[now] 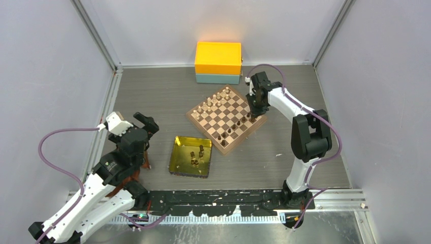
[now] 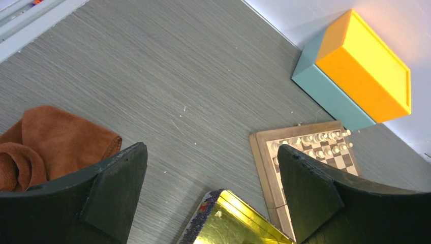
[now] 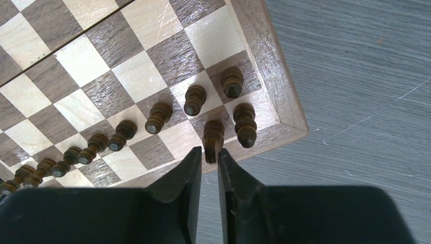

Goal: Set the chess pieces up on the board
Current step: Place the chess piece on the chessboard.

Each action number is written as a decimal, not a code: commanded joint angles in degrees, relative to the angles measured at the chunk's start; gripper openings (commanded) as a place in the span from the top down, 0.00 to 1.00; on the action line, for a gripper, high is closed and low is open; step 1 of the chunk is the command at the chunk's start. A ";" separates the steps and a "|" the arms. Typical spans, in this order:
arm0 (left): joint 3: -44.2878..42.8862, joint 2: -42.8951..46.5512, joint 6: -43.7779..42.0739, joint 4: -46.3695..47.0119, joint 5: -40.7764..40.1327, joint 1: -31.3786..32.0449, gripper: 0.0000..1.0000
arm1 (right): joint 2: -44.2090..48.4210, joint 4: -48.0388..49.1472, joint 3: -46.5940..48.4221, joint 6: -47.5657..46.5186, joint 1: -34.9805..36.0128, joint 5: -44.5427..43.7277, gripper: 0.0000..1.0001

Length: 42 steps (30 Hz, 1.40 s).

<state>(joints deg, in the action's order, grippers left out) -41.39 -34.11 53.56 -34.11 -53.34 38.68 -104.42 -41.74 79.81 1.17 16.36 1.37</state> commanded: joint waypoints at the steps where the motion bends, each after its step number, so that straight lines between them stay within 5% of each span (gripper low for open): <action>1: -0.18 -0.34 -0.39 2.56 -0.89 0.26 0.00 | -0.11 1.48 0.30 -0.23 -0.24 -0.49 0.74; 30: -0.01 -0.08 0.13 2.26 -0.40 0.26 0.00 | 6.45 0.96 1.42 1.13 1.12 -3.35 0.70; 42: 0.25 -0.11 0.40 2.04 -1.33 0.26 0.00 | 13.71 5.66 1.65 5.40 12.90 -8.77 0.68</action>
<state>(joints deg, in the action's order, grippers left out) -41.30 -34.37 53.60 -34.11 -52.88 38.68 -94.98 -40.32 79.81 3.88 24.51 -4.51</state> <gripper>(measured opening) 0.996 0.314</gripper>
